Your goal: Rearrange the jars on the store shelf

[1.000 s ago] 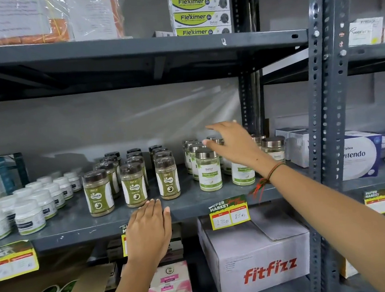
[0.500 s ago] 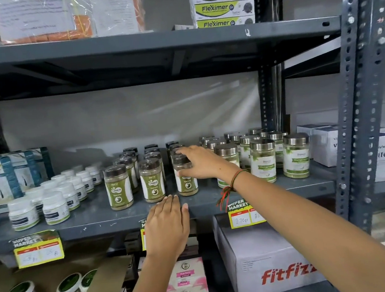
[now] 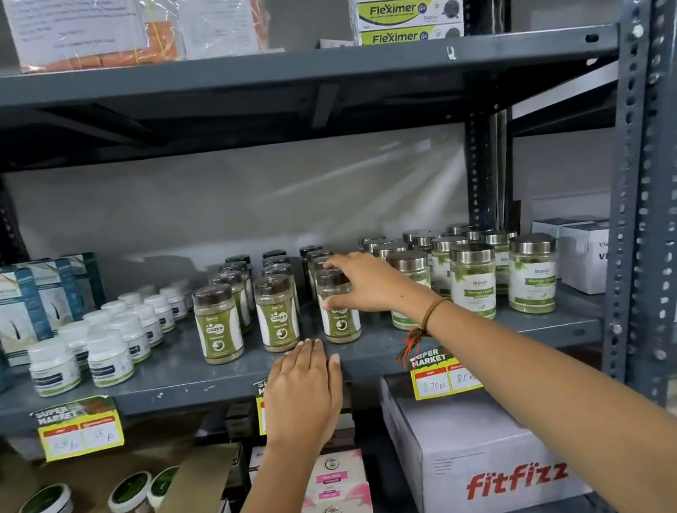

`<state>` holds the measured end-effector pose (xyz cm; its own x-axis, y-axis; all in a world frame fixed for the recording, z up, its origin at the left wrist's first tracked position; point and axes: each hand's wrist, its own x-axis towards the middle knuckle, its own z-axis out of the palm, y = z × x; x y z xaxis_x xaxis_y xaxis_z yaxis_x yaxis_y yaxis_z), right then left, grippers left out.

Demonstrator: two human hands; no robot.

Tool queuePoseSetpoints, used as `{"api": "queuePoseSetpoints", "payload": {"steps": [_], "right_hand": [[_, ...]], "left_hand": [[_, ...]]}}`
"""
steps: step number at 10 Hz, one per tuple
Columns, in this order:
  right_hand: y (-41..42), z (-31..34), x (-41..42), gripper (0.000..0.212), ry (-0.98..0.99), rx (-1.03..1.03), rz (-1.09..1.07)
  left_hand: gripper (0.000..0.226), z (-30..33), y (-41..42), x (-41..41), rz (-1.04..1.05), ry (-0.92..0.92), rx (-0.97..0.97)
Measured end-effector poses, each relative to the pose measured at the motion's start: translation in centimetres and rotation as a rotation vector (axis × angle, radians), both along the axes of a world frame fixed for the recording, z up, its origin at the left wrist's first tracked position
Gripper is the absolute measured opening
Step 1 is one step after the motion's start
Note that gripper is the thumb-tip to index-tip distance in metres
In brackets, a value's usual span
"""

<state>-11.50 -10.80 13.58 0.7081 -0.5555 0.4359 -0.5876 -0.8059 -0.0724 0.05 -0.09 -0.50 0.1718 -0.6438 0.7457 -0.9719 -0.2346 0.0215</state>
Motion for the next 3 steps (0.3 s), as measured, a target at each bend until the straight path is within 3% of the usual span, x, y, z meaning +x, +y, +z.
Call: {"api": "queuePoseSetpoints", "payload": {"steps": [3], "right_hand": [[1.5,1.4,-1.5,0.084,-0.091,-0.07,-0.059]], "left_hand": [[0.046,2.0,0.8,-0.7,-0.03,0.0,-0.088]]}}
